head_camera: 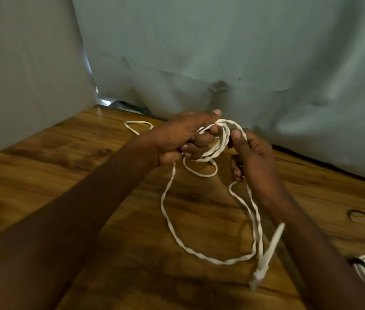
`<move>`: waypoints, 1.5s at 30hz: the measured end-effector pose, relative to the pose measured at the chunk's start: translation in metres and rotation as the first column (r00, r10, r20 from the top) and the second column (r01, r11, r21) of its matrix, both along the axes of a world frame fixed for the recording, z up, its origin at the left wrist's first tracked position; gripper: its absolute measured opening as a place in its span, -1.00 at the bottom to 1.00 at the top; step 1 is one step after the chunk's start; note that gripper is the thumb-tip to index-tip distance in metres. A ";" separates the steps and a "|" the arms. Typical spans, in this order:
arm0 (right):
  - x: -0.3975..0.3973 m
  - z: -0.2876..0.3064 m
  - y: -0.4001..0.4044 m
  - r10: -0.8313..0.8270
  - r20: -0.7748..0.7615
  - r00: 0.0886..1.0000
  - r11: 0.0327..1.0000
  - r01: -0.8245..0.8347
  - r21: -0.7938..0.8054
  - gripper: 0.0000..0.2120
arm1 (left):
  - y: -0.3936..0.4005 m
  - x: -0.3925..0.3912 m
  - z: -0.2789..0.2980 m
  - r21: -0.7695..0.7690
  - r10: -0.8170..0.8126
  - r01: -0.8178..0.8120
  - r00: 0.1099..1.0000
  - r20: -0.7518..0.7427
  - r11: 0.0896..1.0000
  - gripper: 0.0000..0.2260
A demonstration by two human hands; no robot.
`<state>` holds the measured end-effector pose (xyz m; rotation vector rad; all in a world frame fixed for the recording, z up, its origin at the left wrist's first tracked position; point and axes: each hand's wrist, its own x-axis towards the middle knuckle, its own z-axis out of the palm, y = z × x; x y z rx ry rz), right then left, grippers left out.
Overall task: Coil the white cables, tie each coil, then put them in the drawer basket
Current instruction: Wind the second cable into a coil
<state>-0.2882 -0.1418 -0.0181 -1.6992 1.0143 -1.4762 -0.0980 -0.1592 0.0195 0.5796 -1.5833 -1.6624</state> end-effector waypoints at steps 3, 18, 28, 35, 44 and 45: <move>0.003 -0.006 0.001 -0.058 -0.227 0.972 0.993 0.033 -0.113 -0.56 | -0.002 0.002 0.001 0.102 -0.059 0.074 0.988 -0.144 0.992 -0.64; 0.032 -0.007 0.019 0.013 -0.726 0.688 0.982 -0.144 -0.119 -0.78 | 0.001 -0.014 0.012 0.258 0.398 -0.303 0.690 -0.605 0.917 -0.64; 0.012 0.017 0.023 0.463 -0.161 0.872 0.835 -0.368 0.409 -0.59 | 0.013 -0.027 -0.001 -0.409 0.515 -0.494 0.855 -0.066 0.767 -0.65; 0.003 0.027 0.034 0.437 -0.031 0.899 0.876 -0.418 0.241 -0.67 | 0.005 -0.016 -0.008 -0.510 0.560 -0.487 0.829 -0.013 0.709 -0.65; -0.010 0.031 0.018 0.445 0.587 0.676 0.803 -0.591 0.072 -0.34 | 0.000 -0.019 -0.016 -0.393 0.410 -0.301 0.883 0.228 0.869 -0.54; -0.010 0.030 0.015 0.408 0.594 0.693 0.834 -0.548 0.066 -0.28 | 0.002 -0.020 -0.013 -0.361 0.394 -0.291 0.883 0.255 0.886 -0.52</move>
